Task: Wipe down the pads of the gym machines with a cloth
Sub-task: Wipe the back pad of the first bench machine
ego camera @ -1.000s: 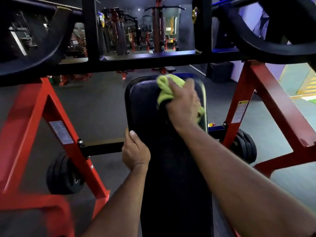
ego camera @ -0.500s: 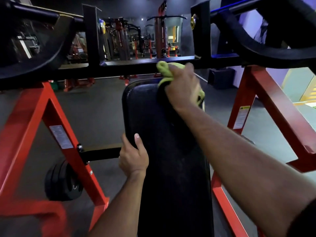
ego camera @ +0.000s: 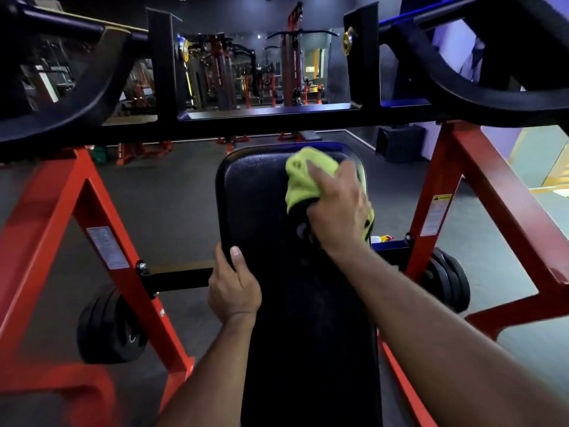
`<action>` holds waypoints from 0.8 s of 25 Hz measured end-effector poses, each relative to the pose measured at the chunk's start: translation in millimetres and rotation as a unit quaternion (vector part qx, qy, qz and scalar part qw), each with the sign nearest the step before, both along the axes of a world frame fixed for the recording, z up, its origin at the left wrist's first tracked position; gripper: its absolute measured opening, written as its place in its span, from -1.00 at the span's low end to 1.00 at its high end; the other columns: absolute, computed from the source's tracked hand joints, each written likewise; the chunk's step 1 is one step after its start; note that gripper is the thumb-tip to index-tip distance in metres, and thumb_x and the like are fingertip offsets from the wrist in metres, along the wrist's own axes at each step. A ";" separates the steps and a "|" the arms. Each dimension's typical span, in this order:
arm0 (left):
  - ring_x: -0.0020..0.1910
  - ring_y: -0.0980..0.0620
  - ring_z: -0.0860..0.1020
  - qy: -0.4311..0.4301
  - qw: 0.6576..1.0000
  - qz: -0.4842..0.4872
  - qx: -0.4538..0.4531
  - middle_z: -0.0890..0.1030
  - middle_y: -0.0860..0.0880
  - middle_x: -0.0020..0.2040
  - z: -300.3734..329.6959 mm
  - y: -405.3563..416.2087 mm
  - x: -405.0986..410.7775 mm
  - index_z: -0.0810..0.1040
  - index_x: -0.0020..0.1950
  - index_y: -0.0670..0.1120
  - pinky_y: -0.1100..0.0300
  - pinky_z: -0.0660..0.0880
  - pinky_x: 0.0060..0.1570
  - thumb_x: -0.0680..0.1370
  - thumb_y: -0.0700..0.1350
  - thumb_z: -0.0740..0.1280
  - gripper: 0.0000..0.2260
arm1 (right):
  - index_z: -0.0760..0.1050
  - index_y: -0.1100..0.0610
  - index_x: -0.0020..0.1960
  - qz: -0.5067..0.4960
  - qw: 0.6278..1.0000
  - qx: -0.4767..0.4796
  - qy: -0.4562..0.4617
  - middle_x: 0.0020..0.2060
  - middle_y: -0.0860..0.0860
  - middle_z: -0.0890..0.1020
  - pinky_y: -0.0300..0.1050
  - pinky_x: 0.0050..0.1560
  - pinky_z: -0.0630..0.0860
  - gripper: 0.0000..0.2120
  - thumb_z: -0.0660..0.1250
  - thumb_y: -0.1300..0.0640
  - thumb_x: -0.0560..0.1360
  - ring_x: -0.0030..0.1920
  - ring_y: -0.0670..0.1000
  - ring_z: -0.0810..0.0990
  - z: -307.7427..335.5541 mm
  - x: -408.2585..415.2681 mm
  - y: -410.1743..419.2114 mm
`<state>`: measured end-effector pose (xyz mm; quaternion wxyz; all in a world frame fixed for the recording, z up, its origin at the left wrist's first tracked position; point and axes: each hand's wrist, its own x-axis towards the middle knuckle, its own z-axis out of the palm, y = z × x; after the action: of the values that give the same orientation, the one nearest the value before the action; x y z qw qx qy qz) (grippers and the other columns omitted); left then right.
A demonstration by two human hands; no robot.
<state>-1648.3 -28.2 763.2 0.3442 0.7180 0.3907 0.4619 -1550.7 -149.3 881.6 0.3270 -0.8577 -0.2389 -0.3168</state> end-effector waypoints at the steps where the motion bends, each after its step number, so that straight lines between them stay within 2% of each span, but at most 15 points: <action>1: 0.06 -0.30 0.57 0.000 1.000 -0.002 0.004 0.63 -0.21 0.08 -1.6 1.4 0.1 0.38 0.38 -0.04 -0.01 0.42 -0.11 0.58 0.18 -0.07 -0.49 | 0.47 -0.18 0.36 -0.043 0.998 0.035 0.004 0.02 0.12 0.40 0.00 -0.22 0.31 -0.40 0.29 0.33 0.44 -0.05 0.21 0.49 20.5 8.1 11.5; 3: 0.03 -0.28 0.58 -0.001 1.000 -0.002 0.005 0.65 -0.17 0.06 -3.3 2.8 0.8 0.39 0.36 -0.04 0.06 0.37 -0.14 0.59 0.18 -0.08 -0.50 | 0.49 -0.18 0.33 -0.059 0.996 0.061 0.006 0.07 0.10 0.42 -0.02 -0.18 0.31 -0.51 0.22 0.26 0.51 -0.03 0.17 0.53 56.1 15.2 41.8; 5: 0.03 -0.29 0.58 -0.012 1.000 0.001 -0.001 0.65 -0.19 0.06 -2.6 3.6 0.2 0.41 0.36 -0.04 0.04 0.37 -0.13 0.58 0.17 -0.06 -0.50 | 0.52 -0.13 0.29 -0.011 0.998 -0.011 -0.059 0.10 0.11 0.45 -0.01 -0.20 0.35 -0.59 0.22 0.21 0.53 -0.01 0.16 0.55 65.8 4.5 69.0; 8: 0.04 -0.35 0.57 -0.013 1.000 0.001 -0.008 0.63 -0.28 0.08 0.3 2.8 0.1 0.43 0.37 -0.05 -0.04 0.44 -0.10 0.56 0.18 -0.05 -0.47 | 0.48 -0.11 0.36 0.124 0.977 -0.129 -0.119 0.08 0.12 0.47 -0.06 -0.32 0.30 -0.51 0.32 0.17 0.46 -0.01 0.16 0.52 28.3 -26.8 73.9; 10: 0.01 -0.37 0.56 -0.004 1.000 0.010 -0.003 0.62 -0.31 0.07 2.1 2.1 -1.5 0.43 0.36 -0.06 -0.06 0.45 -0.13 0.56 0.17 -0.05 -0.47 | 0.50 -0.11 0.35 0.195 0.946 -0.216 -0.144 0.02 0.11 0.47 -0.09 -0.41 0.30 -0.46 0.31 0.15 0.38 -0.06 0.17 0.53 -12.7 -34.3 44.1; 12: 0.02 -0.36 0.57 0.001 1.000 0.008 -0.003 0.63 -0.29 0.07 2.6 2.4 -1.6 0.43 0.36 -0.07 -0.05 0.44 -0.13 0.56 0.17 -0.05 -0.47 | 0.55 -0.12 0.29 0.196 0.932 -0.243 -0.185 -0.04 0.07 0.43 -0.12 -0.50 0.37 -0.45 0.32 0.13 0.30 -0.15 0.15 0.56 -54.9 -28.6 0.2; 14: 0.05 -0.33 0.57 0.001 1.000 0.004 0.008 0.64 -0.25 0.09 0.0 2.1 -1.4 0.41 0.38 -0.09 -0.05 0.45 -0.09 0.56 0.20 -0.09 -0.42 | 0.56 -0.12 0.29 0.120 0.963 -0.171 -0.171 -0.04 0.05 0.37 -0.09 -0.49 0.45 -0.40 0.39 0.21 0.27 -0.16 0.18 0.57 -68.5 -12.6 -32.4; 16: 0.05 -0.30 0.58 0.000 1.000 0.008 0.021 0.65 -0.20 0.10 -1.6 0.5 -0.6 0.39 0.39 -0.09 -0.03 0.46 -0.10 0.56 0.22 -0.13 -0.40 | 0.51 -0.12 0.34 0.015 0.991 -0.087 -0.105 -0.03 0.10 0.39 -0.08 -0.42 0.41 -0.32 0.40 0.34 0.29 -0.12 0.22 0.53 -45.1 2.0 -29.2; 18: 0.04 -0.28 0.59 0.008 0.999 0.007 0.030 0.66 -0.18 0.10 -2.2 0.0 1.5 0.39 0.37 -0.10 0.01 0.43 -0.15 0.57 0.20 -0.12 -0.43 | 0.43 -0.15 0.40 -0.065 0.996 -0.036 -0.048 0.05 0.15 0.43 -0.03 -0.28 0.34 -0.37 0.33 0.32 0.43 0.00 0.22 0.49 -7.9 8.0 -0.4; 20: 0.05 -0.30 0.58 0.009 0.999 0.016 0.034 0.65 -0.19 0.12 -3.4 0.9 1.5 0.39 0.37 -0.11 -0.01 0.45 -0.13 0.58 0.18 -0.11 -0.44 | 0.39 -0.17 0.43 -0.074 0.997 0.019 -0.020 0.12 0.15 0.43 -0.01 -0.17 0.32 -0.46 0.24 0.24 0.53 0.07 0.20 0.47 18.6 7.9 39.1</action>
<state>-1646.8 -27.2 759.9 0.3090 0.7269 0.3893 0.4738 -1542.8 -110.2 900.2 0.3140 -0.8601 -0.1749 -0.3619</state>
